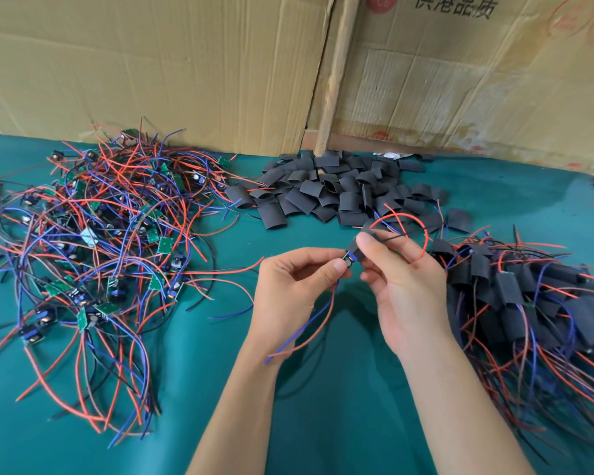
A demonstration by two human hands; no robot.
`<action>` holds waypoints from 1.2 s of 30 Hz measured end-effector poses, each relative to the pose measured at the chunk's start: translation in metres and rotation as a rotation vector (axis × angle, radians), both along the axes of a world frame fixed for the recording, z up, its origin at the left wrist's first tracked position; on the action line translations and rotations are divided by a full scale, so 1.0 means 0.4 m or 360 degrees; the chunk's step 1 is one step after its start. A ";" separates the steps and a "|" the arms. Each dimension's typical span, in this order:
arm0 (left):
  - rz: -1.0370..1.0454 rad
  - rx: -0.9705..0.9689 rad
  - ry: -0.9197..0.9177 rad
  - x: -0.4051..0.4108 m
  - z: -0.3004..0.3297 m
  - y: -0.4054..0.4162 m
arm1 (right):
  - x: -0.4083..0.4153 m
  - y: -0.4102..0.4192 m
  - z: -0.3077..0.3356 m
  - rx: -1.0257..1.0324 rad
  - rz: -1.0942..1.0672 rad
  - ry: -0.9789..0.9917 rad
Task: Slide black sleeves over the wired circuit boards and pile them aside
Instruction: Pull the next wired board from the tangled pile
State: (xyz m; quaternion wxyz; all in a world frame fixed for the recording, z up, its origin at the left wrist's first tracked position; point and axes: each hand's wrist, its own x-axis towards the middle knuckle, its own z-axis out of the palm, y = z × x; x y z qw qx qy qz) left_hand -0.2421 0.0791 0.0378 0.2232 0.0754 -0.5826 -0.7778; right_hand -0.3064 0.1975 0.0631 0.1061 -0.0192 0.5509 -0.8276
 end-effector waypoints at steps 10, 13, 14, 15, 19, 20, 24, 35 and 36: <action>0.0047 0.0037 -0.0036 -0.001 -0.003 -0.005 | 0.003 -0.003 0.003 -0.0082 0.0098 -0.0133; 0.0046 0.0017 -0.0032 -0.004 -0.006 0.001 | 0.006 -0.006 0.004 -0.0103 0.0067 -0.0151; 0.0067 0.0014 -0.0031 -0.005 -0.007 0.003 | 0.006 -0.007 0.004 -0.0085 0.0067 -0.0146; 0.0096 0.0016 -0.0027 -0.007 -0.008 0.005 | 0.006 -0.008 0.002 -0.0047 0.0061 -0.0124; 0.0209 0.0087 0.0016 -0.009 -0.011 0.003 | 0.014 -0.017 0.001 0.0247 -0.0019 0.0044; 0.0207 0.0125 0.0024 -0.009 -0.010 0.003 | 0.015 -0.019 0.003 0.0238 -0.0017 0.0021; 0.0132 0.0250 0.0033 -0.008 -0.007 0.005 | 0.020 -0.021 0.007 0.0084 0.0045 -0.0191; 0.0141 0.0206 0.0028 -0.008 -0.006 0.012 | 0.031 -0.038 0.001 -0.0371 0.0128 -0.0615; 0.0143 0.0216 0.0026 -0.008 -0.006 0.011 | 0.033 -0.041 0.000 -0.0388 0.0139 -0.0630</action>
